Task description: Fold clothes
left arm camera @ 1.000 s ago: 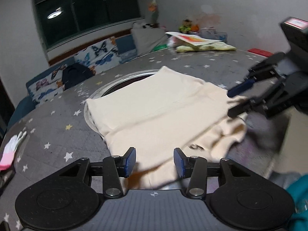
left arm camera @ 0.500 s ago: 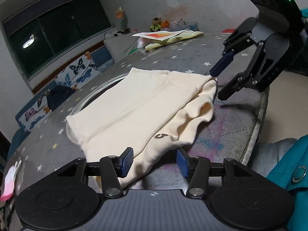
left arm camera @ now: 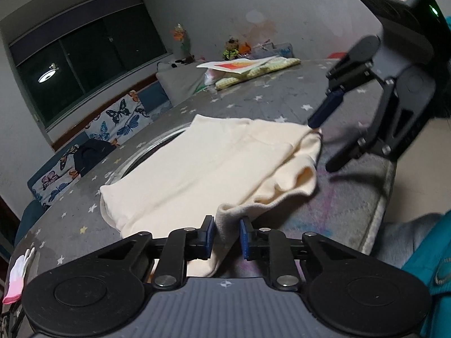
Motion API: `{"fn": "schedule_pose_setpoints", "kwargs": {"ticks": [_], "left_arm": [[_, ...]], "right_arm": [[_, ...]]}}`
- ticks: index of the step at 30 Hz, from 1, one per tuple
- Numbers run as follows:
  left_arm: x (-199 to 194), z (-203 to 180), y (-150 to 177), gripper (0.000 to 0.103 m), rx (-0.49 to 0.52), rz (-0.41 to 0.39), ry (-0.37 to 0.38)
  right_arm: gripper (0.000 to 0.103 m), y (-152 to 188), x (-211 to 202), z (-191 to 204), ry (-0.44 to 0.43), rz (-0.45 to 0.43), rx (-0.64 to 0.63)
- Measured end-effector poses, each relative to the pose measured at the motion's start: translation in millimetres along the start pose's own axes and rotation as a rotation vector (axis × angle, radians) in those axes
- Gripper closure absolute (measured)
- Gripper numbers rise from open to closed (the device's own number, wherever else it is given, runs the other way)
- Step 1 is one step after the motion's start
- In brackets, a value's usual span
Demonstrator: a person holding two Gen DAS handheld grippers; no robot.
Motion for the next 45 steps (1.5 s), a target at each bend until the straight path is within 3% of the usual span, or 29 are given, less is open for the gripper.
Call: {"fn": "schedule_pose_setpoints", "kwargs": {"ticks": [14, 27, 37, 41, 45], "left_arm": [[8.0, 18.8, -8.6, 0.088, -0.108, 0.005, 0.012], [16.7, 28.0, -10.7, 0.088, -0.165, 0.022, 0.033], [21.6, 31.4, -10.9, 0.088, -0.18, 0.033, 0.043], [22.6, 32.0, -10.0, 0.085, -0.185, 0.04, 0.045], [18.1, 30.9, -10.4, 0.08, -0.172, 0.037, 0.046]], "right_arm": [[0.036, -3.9, 6.7, 6.3, 0.002, -0.03, -0.064], [0.039, -18.1, 30.9, 17.8, 0.008, -0.09, -0.205], [0.053, -22.3, 39.7, 16.6, 0.009, -0.088, -0.249], [0.073, -23.2, 43.3, 15.1, -0.008, -0.075, -0.235], [0.081, -24.9, 45.4, 12.0, -0.046, -0.057, -0.185]]}}
Point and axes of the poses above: each gripper's, at about its wrist camera, not at the fingertips, and x roughly the way its jaws point, z to its left, y to its underside, the point moved 8 cm from there along x, roughly the way its jaws point, and after that the axes turned 4 degrees about x, right-handed, at the moved point
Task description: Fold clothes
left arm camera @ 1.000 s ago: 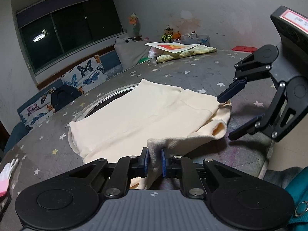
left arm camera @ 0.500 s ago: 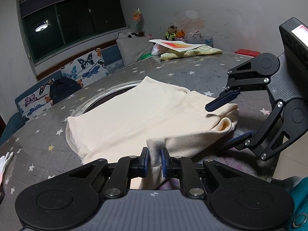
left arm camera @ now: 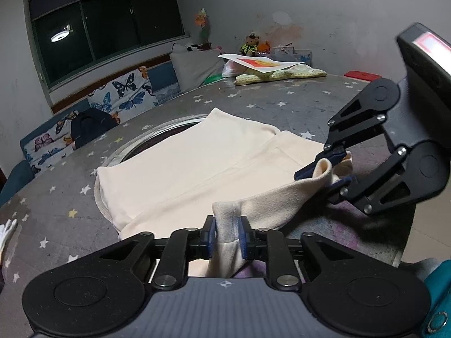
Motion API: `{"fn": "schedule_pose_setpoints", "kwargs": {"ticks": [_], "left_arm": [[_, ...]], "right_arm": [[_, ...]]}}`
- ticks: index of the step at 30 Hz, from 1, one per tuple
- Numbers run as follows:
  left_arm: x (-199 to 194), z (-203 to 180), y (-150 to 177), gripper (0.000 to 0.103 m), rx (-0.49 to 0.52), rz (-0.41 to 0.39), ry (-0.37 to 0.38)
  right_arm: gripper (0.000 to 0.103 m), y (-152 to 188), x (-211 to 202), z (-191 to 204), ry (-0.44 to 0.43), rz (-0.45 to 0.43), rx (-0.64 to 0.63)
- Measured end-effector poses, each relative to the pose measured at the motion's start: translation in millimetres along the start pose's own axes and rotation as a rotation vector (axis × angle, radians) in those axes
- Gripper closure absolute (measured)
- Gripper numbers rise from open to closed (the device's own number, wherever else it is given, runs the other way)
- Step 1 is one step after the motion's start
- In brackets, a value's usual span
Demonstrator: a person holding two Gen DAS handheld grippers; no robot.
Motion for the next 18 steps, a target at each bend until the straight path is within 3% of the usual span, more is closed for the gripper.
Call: {"fn": "schedule_pose_setpoints", "kwargs": {"ticks": [2, 4, 5, 10, 18], "left_arm": [[-3.8, -1.8, 0.9, 0.074, 0.01, -0.004, 0.008], [-8.9, -4.7, 2.9, 0.059, 0.025, -0.007, 0.006], [-10.4, -5.5, 3.8, 0.057, 0.033, -0.008, 0.003], [-15.5, -6.2, 12.2, 0.055, 0.059, 0.006, -0.009], [-11.9, -3.8, 27.2, 0.055, 0.139, 0.039, -0.062]], "right_arm": [[0.083, -0.8, 0.6, -3.1, -0.018, 0.007, 0.037], [0.085, -1.4, 1.1, -8.6, -0.039, 0.013, 0.087], [0.085, -1.8, 1.3, -11.6, -0.05, 0.016, 0.115], [0.086, -2.6, 2.8, -21.9, -0.09, 0.03, 0.214], [0.086, -2.0, 4.1, -24.4, -0.099, 0.035, 0.246]]}}
Point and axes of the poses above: each gripper's, at about its wrist camera, not at the fingertips, and x roughly the way its jaws point, z to its left, y to its underside, the point moved 8 cm from there along x, roughly the way its jaws point, and after that the axes turned 4 degrees about x, right-handed, at the moved point
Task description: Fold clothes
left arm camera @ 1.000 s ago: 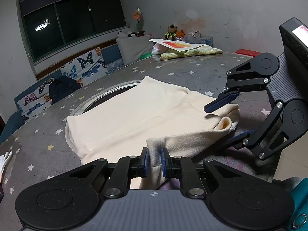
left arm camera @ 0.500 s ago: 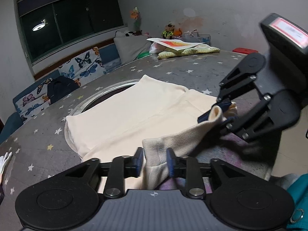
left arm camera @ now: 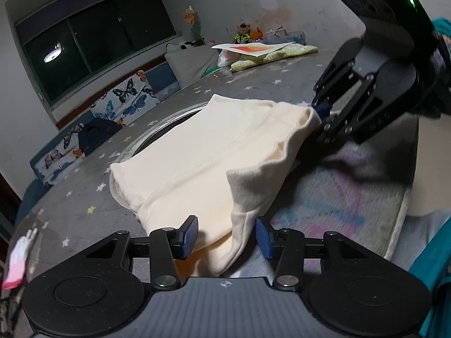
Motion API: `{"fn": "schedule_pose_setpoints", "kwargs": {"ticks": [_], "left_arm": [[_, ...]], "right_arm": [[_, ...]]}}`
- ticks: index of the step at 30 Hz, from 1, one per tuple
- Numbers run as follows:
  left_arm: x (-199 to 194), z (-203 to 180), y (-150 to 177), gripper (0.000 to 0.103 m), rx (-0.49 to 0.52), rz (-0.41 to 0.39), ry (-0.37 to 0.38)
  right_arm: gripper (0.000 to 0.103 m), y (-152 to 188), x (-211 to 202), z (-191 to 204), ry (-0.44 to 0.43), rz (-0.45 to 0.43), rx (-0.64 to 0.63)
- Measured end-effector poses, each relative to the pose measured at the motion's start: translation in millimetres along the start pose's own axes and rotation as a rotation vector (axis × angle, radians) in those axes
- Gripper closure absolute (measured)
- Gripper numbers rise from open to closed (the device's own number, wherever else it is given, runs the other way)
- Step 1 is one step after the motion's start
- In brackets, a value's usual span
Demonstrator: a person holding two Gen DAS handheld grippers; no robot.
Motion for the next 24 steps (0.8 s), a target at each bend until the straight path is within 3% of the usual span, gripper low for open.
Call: {"fn": "schedule_pose_setpoints", "kwargs": {"ticks": [5, 10, 18, 20, 24], "left_arm": [[3.0, -0.8, 4.5, 0.056, 0.037, 0.008, -0.014], [7.4, -0.4, 4.5, 0.064, 0.077, 0.026, -0.057], [12.3, -9.0, 3.4, 0.063, 0.179, 0.026, -0.123], [13.3, -7.9, 3.1, 0.061, 0.181, 0.027, -0.127], [14.6, -5.8, 1.8, 0.044, 0.213, 0.03, -0.171]], "right_arm": [[0.086, -0.1, 0.5, 1.1, 0.006, -0.002, -0.005], [0.086, -0.2, 0.5, 2.6, 0.017, -0.009, -0.014], [0.086, 0.2, 1.5, 5.7, 0.031, -0.014, -0.031], [0.086, 0.0, 1.6, 6.0, 0.033, -0.015, -0.031], [0.086, 0.1, 1.4, 6.9, 0.036, -0.016, -0.03]]}}
Point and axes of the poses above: each gripper's, at about its wrist camera, not at the fingertips, and x roughly the way its jaws point, z to its left, y to its underside, the point moved 8 cm from there along x, roughly the way its jaws point, and after that the axes turned 4 degrees about x, right-handed, at the moved point
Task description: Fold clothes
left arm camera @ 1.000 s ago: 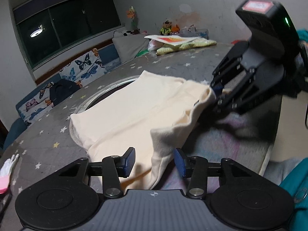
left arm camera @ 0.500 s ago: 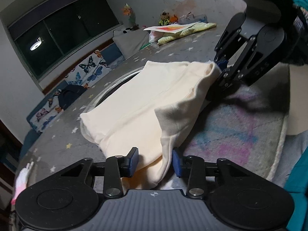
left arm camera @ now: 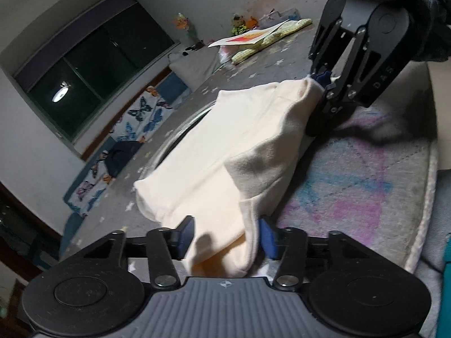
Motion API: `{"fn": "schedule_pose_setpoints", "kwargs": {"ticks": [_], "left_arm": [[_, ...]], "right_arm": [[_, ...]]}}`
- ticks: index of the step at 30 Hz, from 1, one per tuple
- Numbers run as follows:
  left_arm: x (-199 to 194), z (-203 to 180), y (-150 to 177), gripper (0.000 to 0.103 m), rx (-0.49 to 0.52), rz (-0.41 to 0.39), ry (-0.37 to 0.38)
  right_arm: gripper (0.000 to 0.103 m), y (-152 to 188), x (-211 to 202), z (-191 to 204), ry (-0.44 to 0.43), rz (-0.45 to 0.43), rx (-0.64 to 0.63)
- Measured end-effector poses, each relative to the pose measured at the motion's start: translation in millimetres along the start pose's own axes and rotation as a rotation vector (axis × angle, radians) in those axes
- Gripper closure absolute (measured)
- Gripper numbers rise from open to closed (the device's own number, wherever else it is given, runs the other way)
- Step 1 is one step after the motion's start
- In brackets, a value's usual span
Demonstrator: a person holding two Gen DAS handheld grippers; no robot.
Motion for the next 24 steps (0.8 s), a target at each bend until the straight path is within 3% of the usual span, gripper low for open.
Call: {"fn": "schedule_pose_setpoints", "kwargs": {"ticks": [8, 12, 14, 16, 18, 22, 24], "left_arm": [[1.6, 2.6, 0.0, 0.032, 0.031, -0.009, -0.028], [1.5, 2.0, -0.3, 0.033, 0.03, -0.021, -0.036], [1.4, 0.9, -0.4, 0.042, 0.02, -0.022, -0.015], [2.1, -2.3, -1.1, 0.07, 0.0, -0.018, 0.041], [1.9, -7.4, -1.8, 0.085, 0.002, -0.022, 0.074], [-0.7, -11.4, -1.9, 0.097, -0.011, -0.032, 0.119], [-4.7, -11.5, -2.3, 0.098, -0.021, -0.043, 0.14]], "right_arm": [[0.086, -0.4, -0.3, 0.2, 0.002, -0.001, 0.001], [0.086, -0.2, -0.3, 0.1, 0.003, -0.004, 0.002], [0.088, -0.3, -0.8, 0.1, 0.005, -0.007, 0.0], [0.09, -0.8, -1.4, 0.3, 0.008, -0.011, -0.002], [0.091, -1.4, -2.6, 1.3, 0.01, -0.017, -0.005], [0.094, -3.1, -7.0, 3.3, 0.016, -0.035, -0.014], [0.094, -4.7, -10.3, 4.1, 0.017, -0.045, -0.018]]}}
Point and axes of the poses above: each gripper's, at about its wrist camera, not at the fingertips, and x roughly the way its jaws point, z to its left, y to its underside, the point moved 8 cm from there along x, roughly the way its jaws point, and after that the axes turned 4 degrees about x, right-handed, at the moved point
